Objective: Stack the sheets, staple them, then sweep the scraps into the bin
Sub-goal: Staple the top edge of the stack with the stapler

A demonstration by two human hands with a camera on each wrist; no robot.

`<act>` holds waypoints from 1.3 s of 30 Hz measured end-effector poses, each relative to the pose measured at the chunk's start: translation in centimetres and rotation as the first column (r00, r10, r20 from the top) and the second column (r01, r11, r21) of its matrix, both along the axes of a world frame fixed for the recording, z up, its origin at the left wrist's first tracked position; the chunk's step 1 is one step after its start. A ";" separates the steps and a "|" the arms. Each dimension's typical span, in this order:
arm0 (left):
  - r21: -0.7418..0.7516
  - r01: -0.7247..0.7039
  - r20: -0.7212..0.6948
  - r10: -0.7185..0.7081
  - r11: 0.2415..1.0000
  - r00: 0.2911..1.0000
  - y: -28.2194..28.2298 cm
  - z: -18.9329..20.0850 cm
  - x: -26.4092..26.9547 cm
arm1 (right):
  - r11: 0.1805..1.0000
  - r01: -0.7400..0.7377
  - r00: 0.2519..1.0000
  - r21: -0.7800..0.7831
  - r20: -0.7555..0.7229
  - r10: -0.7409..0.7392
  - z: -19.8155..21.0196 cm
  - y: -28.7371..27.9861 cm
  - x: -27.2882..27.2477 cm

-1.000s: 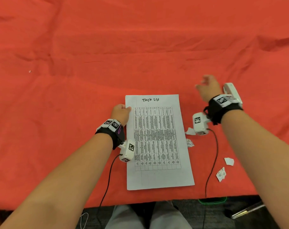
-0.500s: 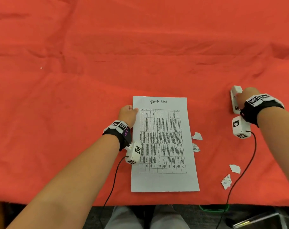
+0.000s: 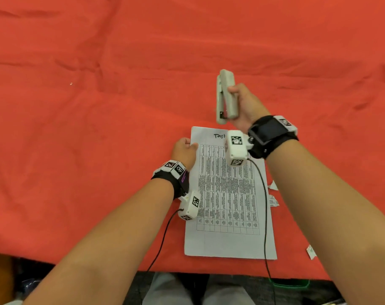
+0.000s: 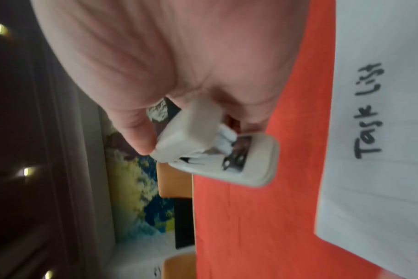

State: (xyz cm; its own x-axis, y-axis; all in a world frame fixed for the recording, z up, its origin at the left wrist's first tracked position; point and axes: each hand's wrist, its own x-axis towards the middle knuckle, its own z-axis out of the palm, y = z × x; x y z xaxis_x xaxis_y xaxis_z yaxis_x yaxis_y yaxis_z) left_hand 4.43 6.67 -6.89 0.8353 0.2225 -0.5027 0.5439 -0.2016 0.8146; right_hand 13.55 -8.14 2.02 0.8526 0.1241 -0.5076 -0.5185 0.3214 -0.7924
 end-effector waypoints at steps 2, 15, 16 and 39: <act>-0.024 -0.023 0.013 0.023 0.999 1.000 -0.1 0.1 -0.1 | 1.000 -0.024 1.000 -0.020 -0.014 0.023 -0.3 2.0 -0.5; -0.059 -0.040 0.084 0.045 0.997 0.995 0.0 -1.1 -0.3 | 0.870 0.335 0.941 -0.361 0.172 -0.291 -2.3 5.4 1.0; -0.055 -0.036 0.086 0.040 0.998 0.995 0.0 -1.1 -0.3 | 0.869 0.318 0.945 -0.378 0.203 -0.257 -2.4 5.6 0.9; -0.037 -0.006 0.144 0.012 0.999 0.990 0.3 -1.8 -0.3 | 0.792 0.121 0.942 -0.598 0.320 0.098 -3.9 7.4 0.8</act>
